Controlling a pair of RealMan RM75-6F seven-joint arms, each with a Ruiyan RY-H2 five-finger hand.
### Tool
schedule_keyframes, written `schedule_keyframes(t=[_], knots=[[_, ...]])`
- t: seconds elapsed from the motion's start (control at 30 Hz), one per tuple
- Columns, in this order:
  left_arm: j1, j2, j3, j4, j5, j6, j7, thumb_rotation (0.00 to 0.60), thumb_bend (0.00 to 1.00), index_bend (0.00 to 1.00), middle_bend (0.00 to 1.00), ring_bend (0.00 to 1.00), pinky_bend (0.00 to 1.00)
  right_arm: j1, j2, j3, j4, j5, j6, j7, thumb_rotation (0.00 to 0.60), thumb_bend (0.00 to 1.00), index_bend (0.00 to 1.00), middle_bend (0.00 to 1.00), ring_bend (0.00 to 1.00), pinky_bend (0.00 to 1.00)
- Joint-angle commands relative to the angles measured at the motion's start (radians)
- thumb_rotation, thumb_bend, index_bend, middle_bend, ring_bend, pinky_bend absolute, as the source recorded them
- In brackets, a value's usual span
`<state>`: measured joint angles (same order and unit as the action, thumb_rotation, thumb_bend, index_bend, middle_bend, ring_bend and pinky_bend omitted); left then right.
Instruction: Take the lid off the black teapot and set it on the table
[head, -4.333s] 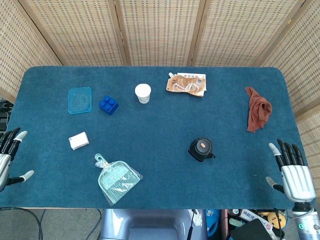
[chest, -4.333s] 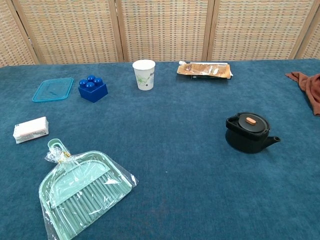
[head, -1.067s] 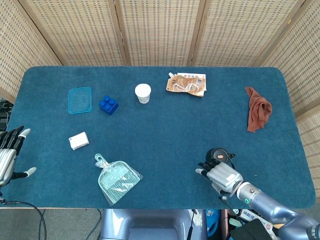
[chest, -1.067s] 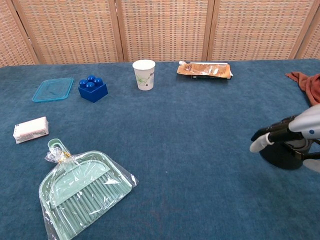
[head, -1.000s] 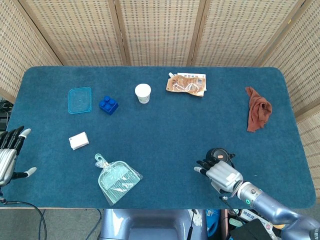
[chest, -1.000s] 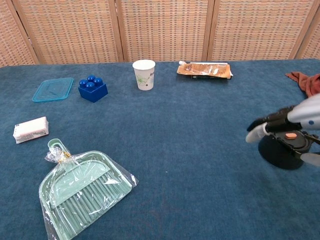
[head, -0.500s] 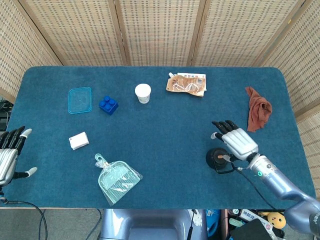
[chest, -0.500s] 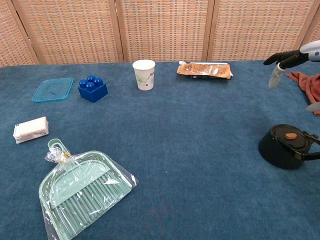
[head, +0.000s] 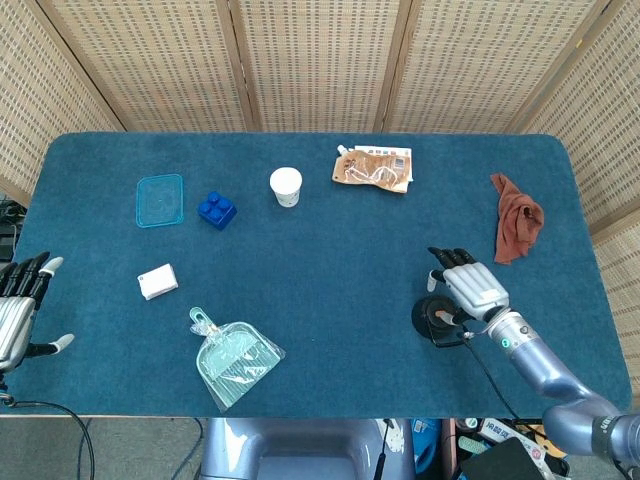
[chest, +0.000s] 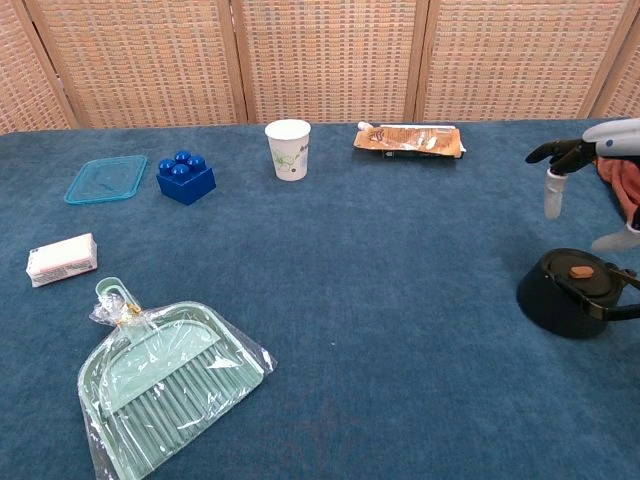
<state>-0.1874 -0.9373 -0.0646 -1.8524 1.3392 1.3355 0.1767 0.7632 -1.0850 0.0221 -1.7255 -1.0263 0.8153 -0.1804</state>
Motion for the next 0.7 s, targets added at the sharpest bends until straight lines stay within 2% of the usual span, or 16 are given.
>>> schedule_keyframes(t=[0.03,0.37,0.7], knots=[[0.0,0.001,0.0,0.0,0.0,-0.001,-0.002,0.6,0.12,0.0,0.0,0.0,0.0,-0.005,-0.019,0.002,0.006,0.014,0.007,-0.02,0.6,0.39,0.45,0.02,0.0,0.07],[-0.001,0.002,0.0,0.001,0.0,-0.002,-0.006,0.6,0.12,0.0,0.0,0.0,0.0,-0.02,-0.07,-0.006,0.053,0.022,-0.003,-0.04,0.6,0.46,0.49,0.03,0.0,0.07],[-0.004,0.002,0.001,0.001,-0.005,-0.007,-0.004,0.6,0.12,0.0,0.0,0.0,0.0,-0.055,-0.096,-0.017,0.104,-0.035,0.008,-0.014,0.6,0.46,0.49,0.03,0.0,0.07]])
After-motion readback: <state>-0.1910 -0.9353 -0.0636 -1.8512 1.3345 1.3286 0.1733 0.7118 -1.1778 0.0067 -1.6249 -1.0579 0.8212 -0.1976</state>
